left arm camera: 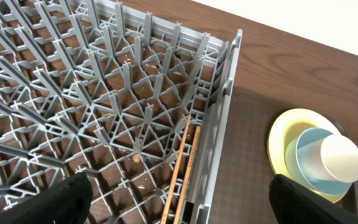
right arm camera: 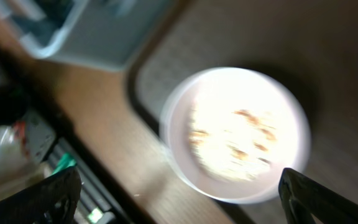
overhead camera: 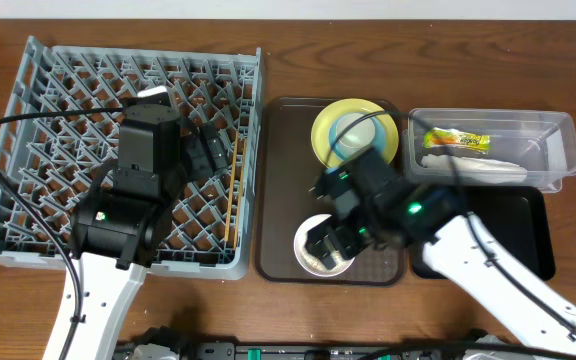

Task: Sort waste into correct bins and load items into the dishwasher
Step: 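Grasp the rim of the white rice bowl with the right gripper, then carry the rice bowl over the black tray and tip the rice out, then hold the white bowl inverted over the black tray to shake out rice, then carry the emptied white bowl back and set it on the brown tray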

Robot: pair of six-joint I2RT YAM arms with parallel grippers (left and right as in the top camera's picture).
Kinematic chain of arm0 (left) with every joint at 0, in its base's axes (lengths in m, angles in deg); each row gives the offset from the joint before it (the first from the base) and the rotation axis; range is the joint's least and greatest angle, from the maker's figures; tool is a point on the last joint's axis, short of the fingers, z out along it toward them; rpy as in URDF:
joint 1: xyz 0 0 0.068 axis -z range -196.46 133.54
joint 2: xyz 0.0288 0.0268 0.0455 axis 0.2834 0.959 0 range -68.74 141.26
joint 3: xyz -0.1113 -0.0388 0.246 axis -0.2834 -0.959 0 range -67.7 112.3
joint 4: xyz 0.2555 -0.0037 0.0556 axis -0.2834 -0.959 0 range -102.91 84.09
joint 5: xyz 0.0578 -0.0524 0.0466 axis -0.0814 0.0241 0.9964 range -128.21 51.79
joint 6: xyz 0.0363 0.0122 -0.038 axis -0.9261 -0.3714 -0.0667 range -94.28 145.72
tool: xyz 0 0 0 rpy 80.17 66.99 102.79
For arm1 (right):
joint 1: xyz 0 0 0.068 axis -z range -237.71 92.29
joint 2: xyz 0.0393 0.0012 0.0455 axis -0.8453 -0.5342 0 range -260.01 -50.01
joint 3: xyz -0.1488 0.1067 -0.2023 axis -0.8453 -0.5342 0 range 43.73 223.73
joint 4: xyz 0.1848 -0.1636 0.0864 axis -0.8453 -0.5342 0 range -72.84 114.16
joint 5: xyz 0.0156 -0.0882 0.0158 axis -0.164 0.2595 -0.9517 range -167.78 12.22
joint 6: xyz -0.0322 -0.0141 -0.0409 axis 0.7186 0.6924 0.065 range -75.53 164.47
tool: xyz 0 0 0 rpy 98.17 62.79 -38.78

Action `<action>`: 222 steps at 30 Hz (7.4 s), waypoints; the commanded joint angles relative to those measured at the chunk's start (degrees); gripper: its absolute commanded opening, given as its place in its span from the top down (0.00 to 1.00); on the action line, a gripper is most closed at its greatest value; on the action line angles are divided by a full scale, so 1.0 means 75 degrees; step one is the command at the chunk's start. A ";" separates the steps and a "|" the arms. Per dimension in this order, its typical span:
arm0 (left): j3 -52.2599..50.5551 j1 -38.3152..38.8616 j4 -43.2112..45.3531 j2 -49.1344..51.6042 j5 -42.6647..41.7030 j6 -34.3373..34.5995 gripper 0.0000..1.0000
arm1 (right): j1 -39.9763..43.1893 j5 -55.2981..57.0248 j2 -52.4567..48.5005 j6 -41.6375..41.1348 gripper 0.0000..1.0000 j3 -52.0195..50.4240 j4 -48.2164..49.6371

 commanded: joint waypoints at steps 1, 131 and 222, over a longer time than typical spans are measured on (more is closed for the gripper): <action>0.0044 -0.0041 -0.0012 -0.0015 0.0125 0.0064 0.06 | -0.0595 -0.0125 -0.0187 -0.0006 0.12 -0.0070 0.0274; 0.0044 -0.0041 -0.0012 -0.0015 0.0125 0.0064 0.06 | 1.2129 -0.8215 0.1486 0.1600 0.99 -0.3681 0.1915; 0.0044 -0.0041 -0.0012 -0.0015 0.0125 0.0064 0.06 | 0.0358 0.1909 0.1565 -0.2739 0.99 -0.1306 0.2783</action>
